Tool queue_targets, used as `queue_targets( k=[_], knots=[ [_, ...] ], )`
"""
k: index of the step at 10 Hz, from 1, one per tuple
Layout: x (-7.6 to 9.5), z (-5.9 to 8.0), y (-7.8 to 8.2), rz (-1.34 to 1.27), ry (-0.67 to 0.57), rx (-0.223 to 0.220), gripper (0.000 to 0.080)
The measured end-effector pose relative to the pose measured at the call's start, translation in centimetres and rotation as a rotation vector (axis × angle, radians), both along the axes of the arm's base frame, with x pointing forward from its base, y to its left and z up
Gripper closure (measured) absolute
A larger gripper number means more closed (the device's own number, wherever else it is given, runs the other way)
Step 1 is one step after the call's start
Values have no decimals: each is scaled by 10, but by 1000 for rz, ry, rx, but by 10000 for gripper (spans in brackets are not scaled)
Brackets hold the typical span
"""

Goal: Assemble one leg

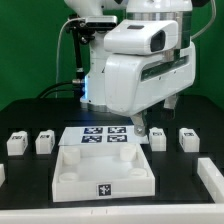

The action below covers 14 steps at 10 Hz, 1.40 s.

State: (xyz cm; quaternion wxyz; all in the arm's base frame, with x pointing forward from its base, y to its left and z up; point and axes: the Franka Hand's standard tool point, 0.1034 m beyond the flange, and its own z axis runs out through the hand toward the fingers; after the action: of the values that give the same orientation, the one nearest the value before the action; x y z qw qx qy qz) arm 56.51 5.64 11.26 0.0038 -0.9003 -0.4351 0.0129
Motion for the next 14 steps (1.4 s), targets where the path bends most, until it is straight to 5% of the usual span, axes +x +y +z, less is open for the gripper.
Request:
queue_targets(
  k=[9,12,14],
  knots=[
    [-2,-2,-2,73,-5,2,150],
    [-75,-31,-49,470,-8,13,150],
    [-110,-56,-73,670,-5,29,150]
  ],
)
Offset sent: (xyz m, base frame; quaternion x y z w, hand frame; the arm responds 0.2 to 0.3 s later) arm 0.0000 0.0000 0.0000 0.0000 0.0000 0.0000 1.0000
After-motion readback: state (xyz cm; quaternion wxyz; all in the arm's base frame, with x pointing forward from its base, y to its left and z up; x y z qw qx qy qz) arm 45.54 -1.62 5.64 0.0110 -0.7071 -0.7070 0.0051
